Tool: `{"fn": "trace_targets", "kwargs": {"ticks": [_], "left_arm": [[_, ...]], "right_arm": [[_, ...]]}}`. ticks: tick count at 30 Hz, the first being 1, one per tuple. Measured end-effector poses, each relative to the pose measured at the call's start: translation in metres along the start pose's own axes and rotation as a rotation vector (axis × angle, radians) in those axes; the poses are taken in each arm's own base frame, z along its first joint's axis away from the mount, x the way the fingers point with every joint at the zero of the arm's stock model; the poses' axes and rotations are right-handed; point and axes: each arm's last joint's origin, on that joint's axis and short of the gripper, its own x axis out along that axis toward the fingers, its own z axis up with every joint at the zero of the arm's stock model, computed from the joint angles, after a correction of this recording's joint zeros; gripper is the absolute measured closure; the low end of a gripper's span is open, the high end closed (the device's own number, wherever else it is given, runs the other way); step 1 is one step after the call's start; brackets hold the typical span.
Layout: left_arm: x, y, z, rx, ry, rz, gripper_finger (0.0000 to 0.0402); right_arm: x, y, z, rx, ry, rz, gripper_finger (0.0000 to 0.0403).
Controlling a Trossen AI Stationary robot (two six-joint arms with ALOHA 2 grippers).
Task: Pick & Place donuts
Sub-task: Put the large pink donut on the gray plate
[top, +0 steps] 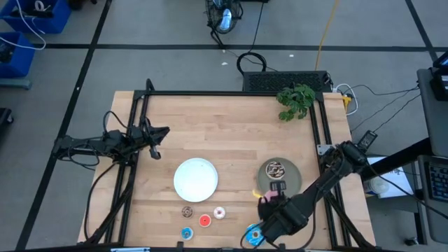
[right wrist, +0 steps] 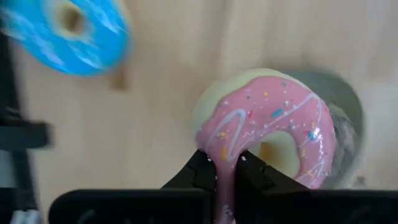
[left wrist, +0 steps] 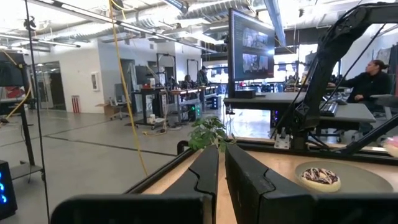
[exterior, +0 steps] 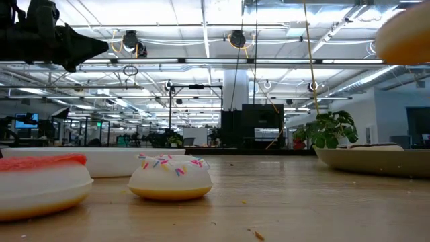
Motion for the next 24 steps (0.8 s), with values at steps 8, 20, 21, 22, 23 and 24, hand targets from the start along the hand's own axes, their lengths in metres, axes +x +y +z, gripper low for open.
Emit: {"fn": "trace_targets", "kwargs": {"ticks": [8, 20, 21, 22, 23, 24], "left_arm": [[0.000, 0.000, 0.000, -0.003, 0.000, 0.000, 0.0364], [0.000, 0.000, 0.000, 0.000, 0.001, -0.001, 0.0364], [0.000, 0.000, 0.000, 0.001, 0.002, -0.001, 0.0364], [0.000, 0.000, 0.000, 0.002, 0.002, 0.000, 0.0364], [0.000, 0.000, 0.000, 0.002, 0.002, -0.001, 0.0364], [0.000, 0.000, 0.000, 0.002, 0.002, -0.001, 0.0364]], "right_arm": [[-0.010, -0.009, -0.010, 0.070, 0.007, -0.033, 0.0387], [0.000, -0.065, -0.058, 0.279, -0.051, -0.064, 0.0387], [0.009, -0.068, -0.062, 0.296, -0.046, -0.046, 0.0387], [0.019, -0.070, -0.066, 0.308, -0.050, -0.023, 0.0387], [0.028, -0.072, -0.069, 0.320, -0.062, -0.001, 0.0387], [0.036, -0.073, -0.071, 0.332, -0.081, 0.023, 0.0387]]}}
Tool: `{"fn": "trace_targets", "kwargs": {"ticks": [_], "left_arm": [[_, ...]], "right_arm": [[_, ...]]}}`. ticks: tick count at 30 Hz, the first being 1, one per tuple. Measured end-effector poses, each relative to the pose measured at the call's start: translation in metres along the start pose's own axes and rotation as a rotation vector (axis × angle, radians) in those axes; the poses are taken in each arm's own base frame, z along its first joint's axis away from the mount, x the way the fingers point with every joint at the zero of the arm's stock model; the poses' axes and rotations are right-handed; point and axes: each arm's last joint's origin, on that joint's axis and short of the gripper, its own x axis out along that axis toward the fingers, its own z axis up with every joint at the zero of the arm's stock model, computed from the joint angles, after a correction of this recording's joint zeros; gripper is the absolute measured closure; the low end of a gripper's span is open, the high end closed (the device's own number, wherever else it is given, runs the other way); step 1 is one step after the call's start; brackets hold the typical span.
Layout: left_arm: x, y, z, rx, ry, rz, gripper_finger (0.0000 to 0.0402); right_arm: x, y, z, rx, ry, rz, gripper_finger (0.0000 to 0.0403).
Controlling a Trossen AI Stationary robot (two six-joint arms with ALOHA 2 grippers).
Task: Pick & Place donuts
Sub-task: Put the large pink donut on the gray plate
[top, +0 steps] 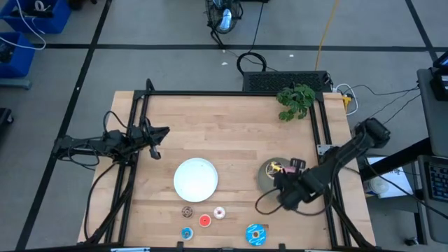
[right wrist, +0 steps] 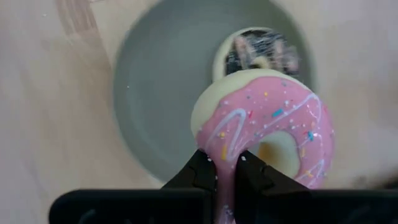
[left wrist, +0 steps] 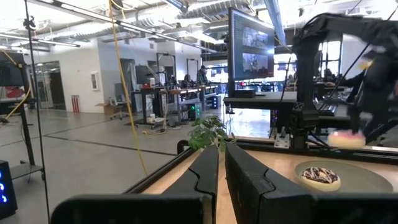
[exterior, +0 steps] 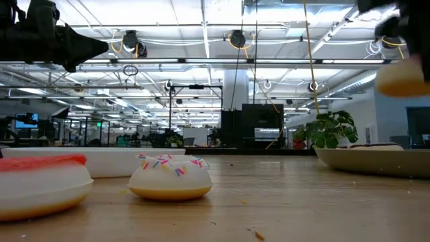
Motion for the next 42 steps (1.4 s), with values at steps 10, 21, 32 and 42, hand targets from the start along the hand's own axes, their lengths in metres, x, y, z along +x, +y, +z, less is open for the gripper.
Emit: {"fn": "trace_targets", "kwargs": {"ticks": [10, 21, 32, 42], "left_arm": [[0.000, 0.000, 0.000, 0.002, 0.000, 0.000, 0.0364], [0.000, 0.000, 0.000, 0.002, 0.001, 0.000, 0.0364], [0.000, 0.000, 0.000, 0.000, 0.002, 0.000, 0.0364], [0.000, 0.000, 0.000, 0.001, 0.001, 0.000, 0.0364]], "right_arm": [[0.050, -0.020, -0.020, 0.090, 0.088, 0.128, 0.0387], [0.065, -0.010, -0.023, 0.078, 0.175, 0.099, 0.0387], [0.077, -0.009, -0.013, 0.027, 0.174, 0.106, 0.0387], [0.077, -0.006, -0.009, 0.007, 0.166, 0.161, 0.0276]]}}
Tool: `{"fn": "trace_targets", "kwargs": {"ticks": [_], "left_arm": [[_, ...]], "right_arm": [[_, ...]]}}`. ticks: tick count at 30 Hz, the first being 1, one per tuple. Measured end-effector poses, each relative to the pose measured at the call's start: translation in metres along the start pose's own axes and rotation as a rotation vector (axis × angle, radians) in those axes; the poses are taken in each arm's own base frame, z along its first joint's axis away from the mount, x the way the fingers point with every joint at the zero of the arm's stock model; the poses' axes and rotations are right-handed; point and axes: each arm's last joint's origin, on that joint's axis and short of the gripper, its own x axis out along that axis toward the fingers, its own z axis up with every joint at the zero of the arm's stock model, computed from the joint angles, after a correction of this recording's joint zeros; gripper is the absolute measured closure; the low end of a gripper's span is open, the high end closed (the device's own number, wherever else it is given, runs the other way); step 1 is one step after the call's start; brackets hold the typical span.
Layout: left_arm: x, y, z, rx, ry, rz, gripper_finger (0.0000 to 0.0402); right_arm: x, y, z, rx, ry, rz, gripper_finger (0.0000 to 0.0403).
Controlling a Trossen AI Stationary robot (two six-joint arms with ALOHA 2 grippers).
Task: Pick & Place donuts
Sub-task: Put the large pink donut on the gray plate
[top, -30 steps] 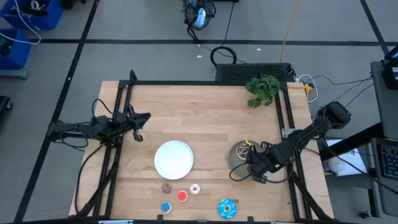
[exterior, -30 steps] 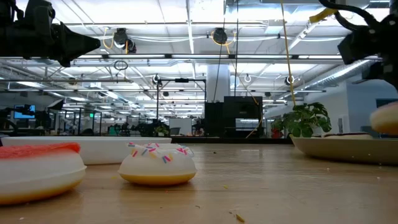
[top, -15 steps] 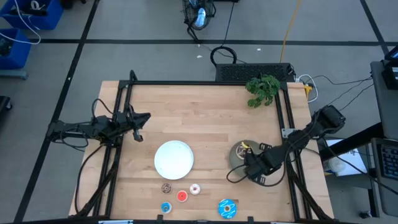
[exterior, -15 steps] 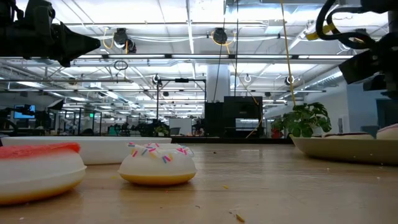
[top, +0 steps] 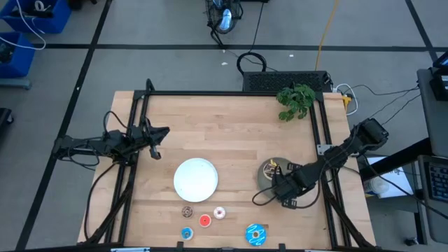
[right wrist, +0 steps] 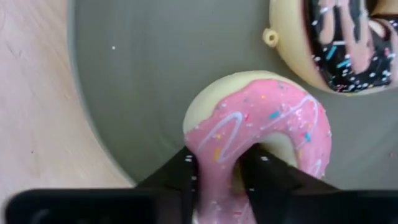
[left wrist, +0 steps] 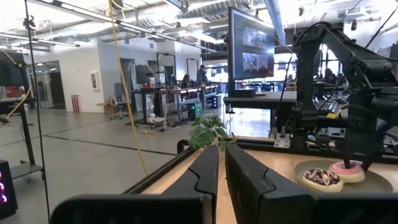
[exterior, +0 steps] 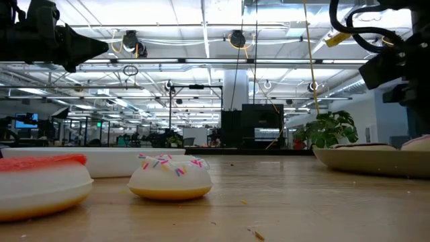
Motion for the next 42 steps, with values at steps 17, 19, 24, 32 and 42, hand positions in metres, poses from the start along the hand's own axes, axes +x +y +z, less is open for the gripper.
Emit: {"fn": "trace_targets", "kwargs": {"ticks": [17, 19, 24, 32, 42], "left_arm": [[0.000, 0.000, 0.000, 0.000, 0.000, 0.000, 0.0364], [0.000, 0.000, 0.000, 0.000, 0.000, 0.000, 0.0364], [0.000, 0.000, 0.000, 0.000, 0.000, 0.000, 0.0364], [0.000, 0.000, 0.000, 0.000, 0.000, 0.000, 0.0364], [0.000, 0.000, 0.000, 0.001, 0.000, 0.000, 0.0364]], "right_arm": [[-0.010, -0.004, 0.001, 0.024, 0.085, 0.082, 0.0128], [-0.018, -0.005, 0.002, 0.010, 0.058, 0.063, 0.0136], [-0.041, -0.004, 0.008, -0.001, -0.015, -0.030, 0.0161], [-0.047, -0.005, 0.010, -0.011, -0.050, -0.074, 0.0193], [-0.047, -0.012, 0.004, -0.100, 0.002, -0.174, 0.0203]]}}
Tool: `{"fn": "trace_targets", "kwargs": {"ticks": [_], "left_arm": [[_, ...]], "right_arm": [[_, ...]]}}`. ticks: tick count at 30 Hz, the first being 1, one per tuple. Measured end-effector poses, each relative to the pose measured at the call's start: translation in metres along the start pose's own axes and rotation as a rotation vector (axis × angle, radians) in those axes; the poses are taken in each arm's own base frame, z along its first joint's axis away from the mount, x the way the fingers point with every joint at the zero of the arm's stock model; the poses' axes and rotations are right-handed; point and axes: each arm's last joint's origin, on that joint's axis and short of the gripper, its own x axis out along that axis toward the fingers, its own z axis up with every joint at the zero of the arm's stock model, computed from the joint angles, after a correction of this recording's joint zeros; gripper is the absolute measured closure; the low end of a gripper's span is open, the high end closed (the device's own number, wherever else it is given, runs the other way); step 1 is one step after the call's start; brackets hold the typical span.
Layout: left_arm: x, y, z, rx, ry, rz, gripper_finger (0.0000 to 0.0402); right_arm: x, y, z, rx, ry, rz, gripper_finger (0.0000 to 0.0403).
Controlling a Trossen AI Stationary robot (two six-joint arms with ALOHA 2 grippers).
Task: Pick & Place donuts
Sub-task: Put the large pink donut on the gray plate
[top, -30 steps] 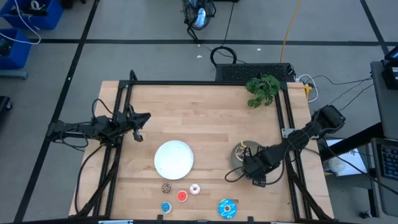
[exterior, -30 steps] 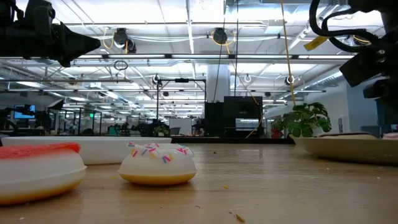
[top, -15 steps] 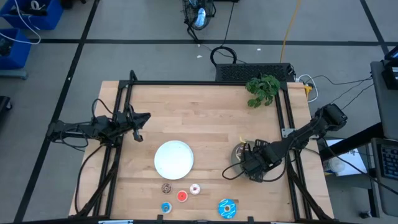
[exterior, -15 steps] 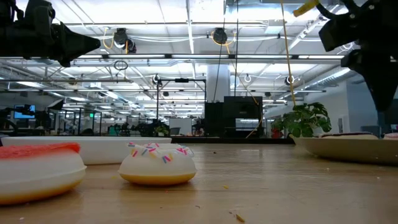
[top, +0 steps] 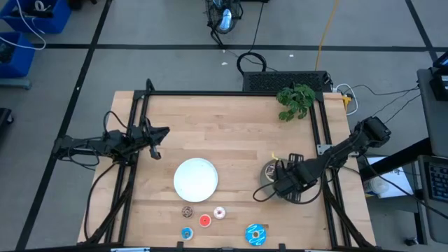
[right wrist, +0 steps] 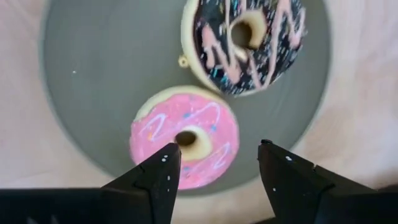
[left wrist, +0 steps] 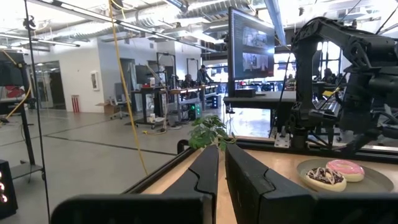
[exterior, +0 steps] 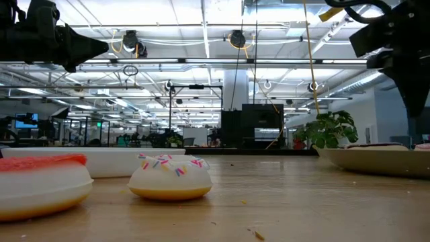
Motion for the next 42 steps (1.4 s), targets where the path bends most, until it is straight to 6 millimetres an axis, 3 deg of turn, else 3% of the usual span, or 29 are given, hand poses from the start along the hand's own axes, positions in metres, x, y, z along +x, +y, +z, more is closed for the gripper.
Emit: {"fn": "trace_targets", "kwargs": {"ticks": [12, 25, 37, 42], "left_arm": [[0.000, 0.000, 0.000, 0.002, 0.001, 0.000, 0.0364], [0.000, 0.000, 0.000, 0.007, 0.003, -0.001, 0.0364], [0.000, 0.000, 0.000, 0.006, 0.003, -0.001, 0.0364], [0.000, 0.000, 0.000, 0.008, 0.004, 0.000, 0.0364]], "right_arm": [[0.025, -0.011, -0.005, -0.039, 0.076, -0.018, 0.0204], [0.036, -0.014, -0.004, -0.060, 0.103, 0.060, 0.0204], [0.063, -0.015, -0.013, -0.076, 0.097, 0.069, 0.0204], [0.066, -0.016, -0.015, -0.076, 0.101, 0.070, 0.0226]]}}
